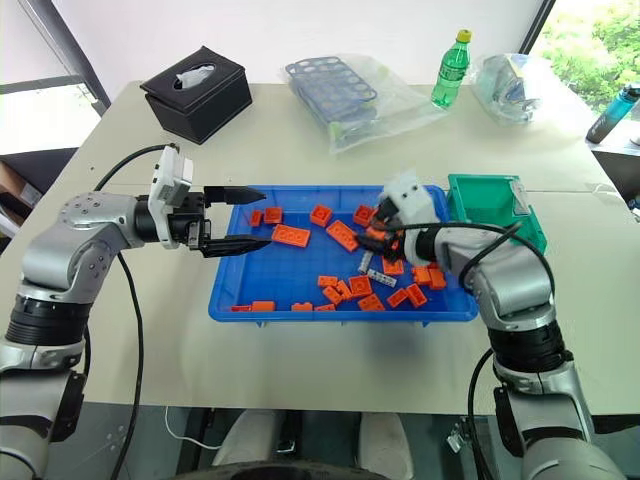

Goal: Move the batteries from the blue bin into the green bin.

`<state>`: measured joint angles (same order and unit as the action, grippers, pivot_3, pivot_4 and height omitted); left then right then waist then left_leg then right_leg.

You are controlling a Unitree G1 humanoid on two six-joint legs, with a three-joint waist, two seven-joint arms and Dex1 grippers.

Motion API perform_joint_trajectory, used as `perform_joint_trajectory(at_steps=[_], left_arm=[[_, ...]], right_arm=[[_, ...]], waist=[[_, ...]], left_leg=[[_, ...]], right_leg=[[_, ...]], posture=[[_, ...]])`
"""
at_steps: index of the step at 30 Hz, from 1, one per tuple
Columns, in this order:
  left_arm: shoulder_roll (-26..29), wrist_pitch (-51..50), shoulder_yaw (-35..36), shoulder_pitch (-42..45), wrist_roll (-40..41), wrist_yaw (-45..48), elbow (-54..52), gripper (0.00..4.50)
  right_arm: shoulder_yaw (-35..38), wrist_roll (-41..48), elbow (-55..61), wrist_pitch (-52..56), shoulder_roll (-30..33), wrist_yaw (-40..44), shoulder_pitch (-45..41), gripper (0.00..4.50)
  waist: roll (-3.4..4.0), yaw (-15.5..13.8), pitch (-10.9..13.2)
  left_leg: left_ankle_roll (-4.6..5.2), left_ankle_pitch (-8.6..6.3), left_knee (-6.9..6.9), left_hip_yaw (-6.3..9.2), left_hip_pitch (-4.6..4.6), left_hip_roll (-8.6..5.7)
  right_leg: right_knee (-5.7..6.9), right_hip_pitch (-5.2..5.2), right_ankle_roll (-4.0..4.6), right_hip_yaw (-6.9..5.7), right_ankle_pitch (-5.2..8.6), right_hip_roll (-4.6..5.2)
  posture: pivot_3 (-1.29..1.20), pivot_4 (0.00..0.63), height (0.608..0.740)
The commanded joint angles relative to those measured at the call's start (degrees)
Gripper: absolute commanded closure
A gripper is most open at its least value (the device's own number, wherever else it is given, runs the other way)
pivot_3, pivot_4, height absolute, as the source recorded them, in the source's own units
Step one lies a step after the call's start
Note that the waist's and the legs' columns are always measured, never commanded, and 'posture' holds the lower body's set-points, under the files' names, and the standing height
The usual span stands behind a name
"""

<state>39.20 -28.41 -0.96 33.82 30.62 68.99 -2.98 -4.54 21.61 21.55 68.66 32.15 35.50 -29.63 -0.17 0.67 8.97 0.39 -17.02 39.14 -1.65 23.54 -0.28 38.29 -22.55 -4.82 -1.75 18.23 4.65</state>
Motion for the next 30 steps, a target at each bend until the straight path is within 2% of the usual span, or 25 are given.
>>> perform_joint_trajectory(at_steps=[1, 9, 15, 20, 30], left_arm=[[0.5, 0.2, 1.1, 0.4, 0.5, 0.0, -1.7, 0.00], [0.6, 0.1, 1.0, 0.6, 0.3, -0.4, -1.6, 0.00], [0.8, 0.1, 1.1, 0.5, 0.4, -0.5, -2.1, 0.00], [1.1, 0.2, 1.4, 0.1, 0.3, -0.6, -2.1, 0.00], [1.0, 0.8, 1.1, -0.1, 0.1, -0.4, -1.9, 0.00]], right_arm=[[-0.3, 2.1, 2.9, 3.1, -0.3, -0.5, -0.5, 1.30], [0.2, 4.2, 2.6, 6.1, -2.1, -2.5, 0.2, 1.30], [-1.2, 2.8, 0.1, 4.4, -2.0, -4.2, 0.3, 1.30], [2.8, 4.9, 3.2, 6.4, -1.1, -4.8, -2.2, 1.30], [5.0, 5.7, 4.5, 9.9, -1.3, -7.3, 2.1, 1.30]], waist=[[0.00, 0.1, 0.0], [0.00, 0.1, 0.0], [0.00, 0.0, 0.0], [0.00, 0.1, 0.0], [0.00, 0.0, 0.0]], left_leg=[[0.00, 0.00, 0.00, 0.00, 0.00, 0.00], [0.00, 0.00, 0.00, 0.00, -0.01, 0.00], [0.00, 0.00, 0.00, 0.00, -0.01, -0.01], [0.00, 0.00, 0.00, 0.00, -0.01, 0.00], [0.00, 0.00, 0.00, 0.00, 0.00, 0.00]], right_leg=[[0.00, -0.01, 0.00, 0.00, 0.00, 0.00], [0.00, -0.01, 0.00, 0.00, 0.00, -0.02], [0.00, 0.00, 0.00, 0.00, 0.00, -0.01], [0.00, -0.01, 0.00, 0.00, 0.00, -0.01], [0.00, 0.00, 0.00, 0.00, 0.00, 0.00]], posture=[[0.00, 0.150, 0.730], [0.00, 0.150, 0.730], [0.00, 0.150, 0.730], [0.00, 0.150, 0.730], [0.00, 0.150, 0.730]])
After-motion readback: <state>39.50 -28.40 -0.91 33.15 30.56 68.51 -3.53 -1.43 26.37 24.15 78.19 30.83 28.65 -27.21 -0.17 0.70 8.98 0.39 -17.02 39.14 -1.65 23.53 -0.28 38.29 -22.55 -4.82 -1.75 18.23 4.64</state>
